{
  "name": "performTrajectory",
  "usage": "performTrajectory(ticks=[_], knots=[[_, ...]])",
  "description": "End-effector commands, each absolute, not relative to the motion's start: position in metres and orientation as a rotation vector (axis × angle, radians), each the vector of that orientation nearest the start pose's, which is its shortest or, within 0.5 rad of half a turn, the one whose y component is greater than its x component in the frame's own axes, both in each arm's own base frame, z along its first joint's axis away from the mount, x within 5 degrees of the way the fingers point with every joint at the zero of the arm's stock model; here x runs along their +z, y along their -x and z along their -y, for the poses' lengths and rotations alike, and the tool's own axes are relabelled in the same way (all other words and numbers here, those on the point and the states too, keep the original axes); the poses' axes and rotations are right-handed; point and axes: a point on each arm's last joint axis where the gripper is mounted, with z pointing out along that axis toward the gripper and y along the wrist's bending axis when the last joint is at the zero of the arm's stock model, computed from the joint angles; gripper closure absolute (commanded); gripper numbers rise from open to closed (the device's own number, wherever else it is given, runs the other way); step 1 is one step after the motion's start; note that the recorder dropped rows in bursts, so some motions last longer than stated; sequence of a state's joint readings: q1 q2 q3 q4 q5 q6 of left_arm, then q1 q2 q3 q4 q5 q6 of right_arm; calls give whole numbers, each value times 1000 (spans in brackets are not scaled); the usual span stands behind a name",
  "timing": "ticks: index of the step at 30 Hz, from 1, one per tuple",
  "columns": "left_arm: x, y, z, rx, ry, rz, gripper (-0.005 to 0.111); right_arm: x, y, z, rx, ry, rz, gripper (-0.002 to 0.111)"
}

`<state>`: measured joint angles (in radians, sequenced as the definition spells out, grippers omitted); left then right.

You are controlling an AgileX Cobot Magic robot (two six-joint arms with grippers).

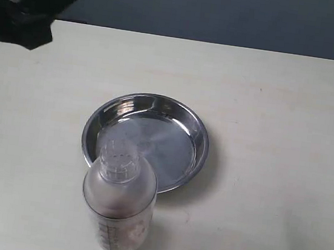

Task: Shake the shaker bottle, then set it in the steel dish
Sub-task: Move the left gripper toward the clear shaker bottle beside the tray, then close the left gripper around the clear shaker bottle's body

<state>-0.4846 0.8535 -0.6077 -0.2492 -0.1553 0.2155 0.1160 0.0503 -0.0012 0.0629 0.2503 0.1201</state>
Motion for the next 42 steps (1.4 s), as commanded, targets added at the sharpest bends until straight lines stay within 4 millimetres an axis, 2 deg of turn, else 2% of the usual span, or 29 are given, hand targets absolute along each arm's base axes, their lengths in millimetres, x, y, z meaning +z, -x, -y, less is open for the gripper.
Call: performTrajectory(ticks=[1,4,7,16,22,28,31,35,42], knots=[[359,-159,95,-379,-429,-1374,1,189,-58,-8,226,-42,-1780,109],[349,-155,105,-469,-479,-1368,1,189,-58,-8,226,-42,-1780,109],[332,-146,112,-573,-548,-1292,1,189,-58,-8,226,-42,-1780,109],[280,-128,116,-805,-559,-1210,1,189,-59,-8,226,-42,-1778,109],[247,-126,126,-889,-650,-1269,1,189,-59,-8,226,-42,-1776,109],[218,-143,138,-895,-671,-1331,1,189,-59,-8,226,-42,-1776,109],[196,-150,143,-908,-680,-1439,1,189,-59,-8,226,-42,-1779,109],[169,-150,138,-863,-663,-1578,1,189,-59,-8,226,-42,-1779,109],[154,-151,135,-815,-678,-1640,2,189,-59,-8,226,-42,-1779,109]])
